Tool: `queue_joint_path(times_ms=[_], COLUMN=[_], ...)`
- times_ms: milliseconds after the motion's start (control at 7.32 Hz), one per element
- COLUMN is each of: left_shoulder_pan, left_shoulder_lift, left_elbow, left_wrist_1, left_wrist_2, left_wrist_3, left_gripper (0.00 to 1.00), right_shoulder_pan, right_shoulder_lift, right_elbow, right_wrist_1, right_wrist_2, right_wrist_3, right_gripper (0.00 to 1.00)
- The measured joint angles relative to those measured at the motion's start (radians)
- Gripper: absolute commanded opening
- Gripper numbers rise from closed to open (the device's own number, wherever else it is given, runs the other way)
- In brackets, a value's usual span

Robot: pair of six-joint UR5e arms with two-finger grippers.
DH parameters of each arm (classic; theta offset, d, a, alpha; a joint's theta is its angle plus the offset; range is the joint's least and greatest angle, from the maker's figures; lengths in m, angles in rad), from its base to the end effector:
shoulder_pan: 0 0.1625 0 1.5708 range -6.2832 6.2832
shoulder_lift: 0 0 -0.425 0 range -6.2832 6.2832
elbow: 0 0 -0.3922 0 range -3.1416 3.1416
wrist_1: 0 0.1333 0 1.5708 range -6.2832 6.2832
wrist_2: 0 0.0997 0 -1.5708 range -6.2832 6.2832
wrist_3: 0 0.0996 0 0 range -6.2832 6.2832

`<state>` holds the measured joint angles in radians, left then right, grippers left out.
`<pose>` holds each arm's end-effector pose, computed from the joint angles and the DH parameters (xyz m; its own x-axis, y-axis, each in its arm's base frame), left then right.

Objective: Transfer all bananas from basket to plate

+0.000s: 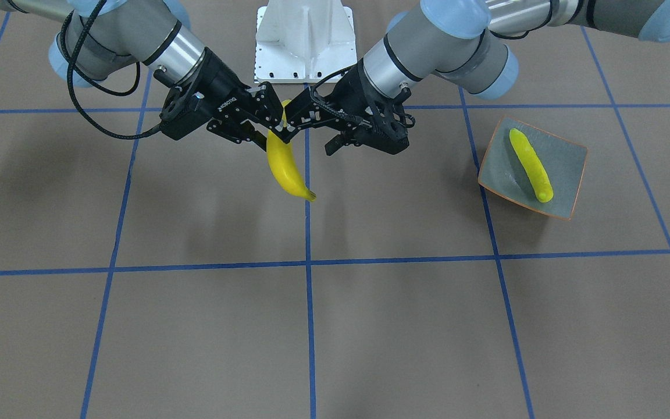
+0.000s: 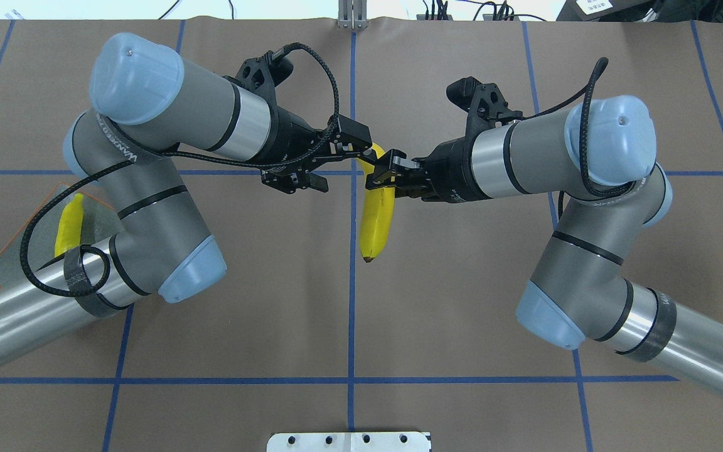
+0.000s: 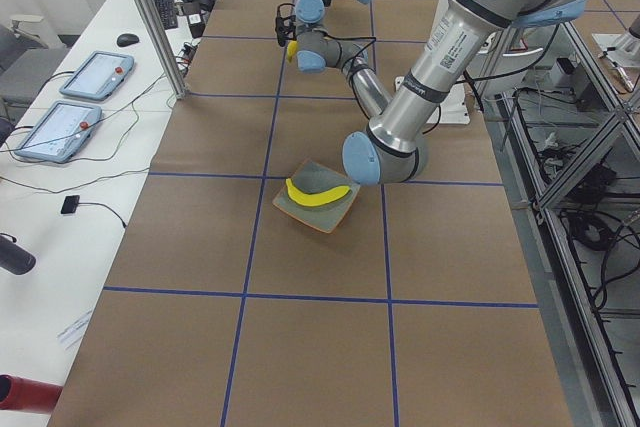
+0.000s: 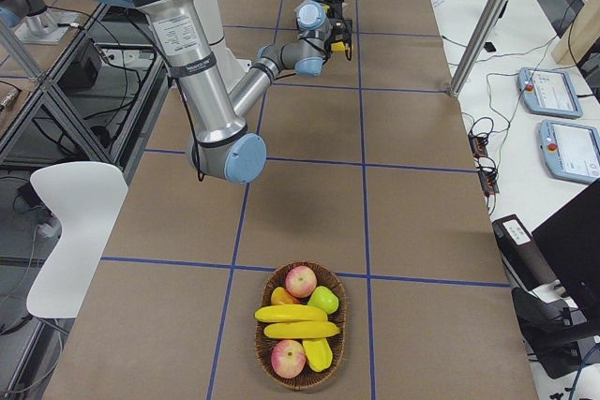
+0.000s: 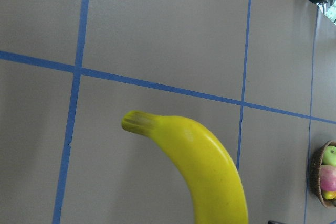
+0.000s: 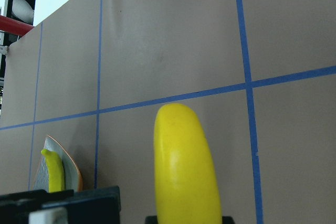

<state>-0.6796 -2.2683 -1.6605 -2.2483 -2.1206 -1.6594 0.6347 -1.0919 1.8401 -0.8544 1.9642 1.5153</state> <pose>0.4505 -0.4685 0.1203 0.0704 -0.1539 -0.9856 0.1385 0.9800 -0.1431 -0.4149 -0.4237 0.1835 0.0986 0.0090 0.9951 -0.2356 0.9717 0.0146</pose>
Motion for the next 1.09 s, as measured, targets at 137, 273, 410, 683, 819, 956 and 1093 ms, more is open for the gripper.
queue_joint_path(times_ms=[137, 273, 410, 683, 819, 956, 1093], left_shoulder_pan=[0.0, 0.0, 0.0, 0.001, 0.001, 0.002, 0.003], left_shoulder_lift=[-0.006, -0.014, -0.022, -0.029, -0.031, -0.033, -0.034], left_elbow=[0.002, 0.005, 0.011, 0.021, 0.023, 0.025, 0.027], left_wrist_1=[0.0, -0.001, -0.001, -0.001, -0.001, -0.001, -0.001], left_wrist_2=[0.003, 0.004, 0.005, 0.006, 0.007, 0.006, 0.006], left_wrist_3=[-0.034, -0.063, -0.08, -0.09, -0.091, -0.091, -0.092], left_gripper=[0.99, 0.99, 0.99, 0.88, 0.85, 0.82, 0.7], right_shoulder_pan=[-0.006, -0.013, -0.02, -0.027, -0.028, -0.028, -0.029], right_shoulder_lift=[0.0, -0.001, -0.001, -0.001, -0.001, 0.0, 0.001], right_elbow=[0.006, 0.012, 0.02, 0.034, 0.037, 0.038, 0.039], right_wrist_1=[0.0, 0.0, -0.001, -0.002, -0.003, -0.003, -0.003], right_wrist_2=[-0.008, -0.015, -0.02, -0.023, -0.024, -0.024, -0.024], right_wrist_3=[-0.001, -0.001, -0.001, -0.001, -0.001, -0.001, -0.002], right_gripper=[0.0, 0.0, 0.0, 0.0, 0.0, 0.0, 0.0])
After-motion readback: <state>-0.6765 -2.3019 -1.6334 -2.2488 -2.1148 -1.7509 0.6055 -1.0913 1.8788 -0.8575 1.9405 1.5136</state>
